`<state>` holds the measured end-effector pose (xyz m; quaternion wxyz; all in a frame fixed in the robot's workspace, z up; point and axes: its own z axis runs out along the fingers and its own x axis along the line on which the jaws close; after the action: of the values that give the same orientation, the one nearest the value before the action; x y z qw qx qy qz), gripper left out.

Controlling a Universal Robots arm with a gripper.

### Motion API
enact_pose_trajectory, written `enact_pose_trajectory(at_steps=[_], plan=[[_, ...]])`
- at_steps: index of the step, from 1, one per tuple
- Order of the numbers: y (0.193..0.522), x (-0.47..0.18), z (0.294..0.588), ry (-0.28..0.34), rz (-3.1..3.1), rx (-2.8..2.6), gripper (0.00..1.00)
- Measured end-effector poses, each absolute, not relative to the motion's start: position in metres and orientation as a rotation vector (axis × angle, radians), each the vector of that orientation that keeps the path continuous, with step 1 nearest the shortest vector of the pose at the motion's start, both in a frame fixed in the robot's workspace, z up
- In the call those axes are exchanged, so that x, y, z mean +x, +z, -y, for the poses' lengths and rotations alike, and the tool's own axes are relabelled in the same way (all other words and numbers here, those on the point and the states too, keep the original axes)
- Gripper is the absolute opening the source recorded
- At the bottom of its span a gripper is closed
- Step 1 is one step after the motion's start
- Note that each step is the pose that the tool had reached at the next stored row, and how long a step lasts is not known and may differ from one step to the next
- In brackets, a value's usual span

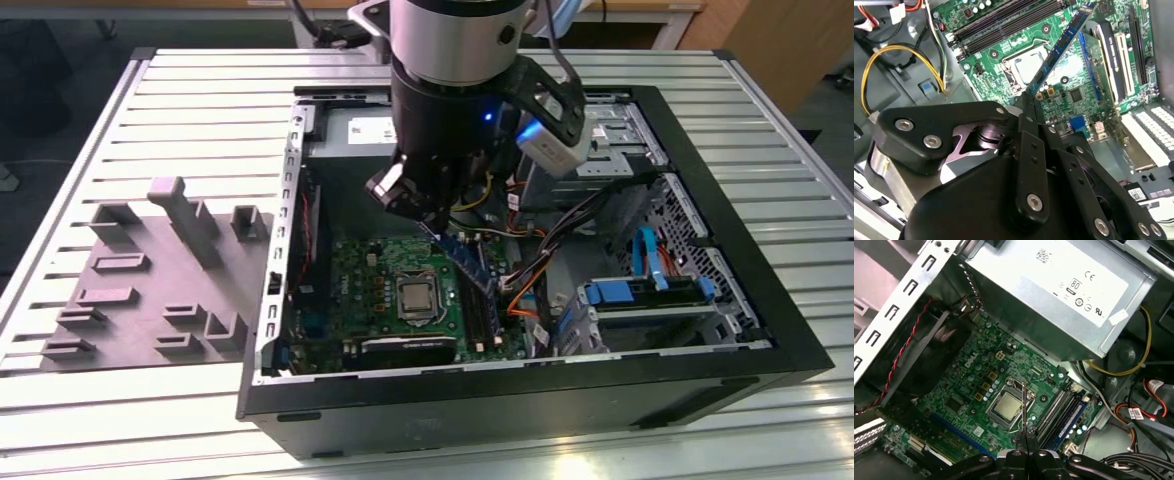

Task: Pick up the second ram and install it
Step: 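Insert the second ram into the second slot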

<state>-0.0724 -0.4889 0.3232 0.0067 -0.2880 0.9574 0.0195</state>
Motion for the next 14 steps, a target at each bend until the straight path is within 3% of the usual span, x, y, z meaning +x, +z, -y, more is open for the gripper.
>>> enact_pose_trajectory(at_steps=[14], plan=[[0.3232,-0.0724,0.4889,0.060,-3.043,-0.711,0.12]])
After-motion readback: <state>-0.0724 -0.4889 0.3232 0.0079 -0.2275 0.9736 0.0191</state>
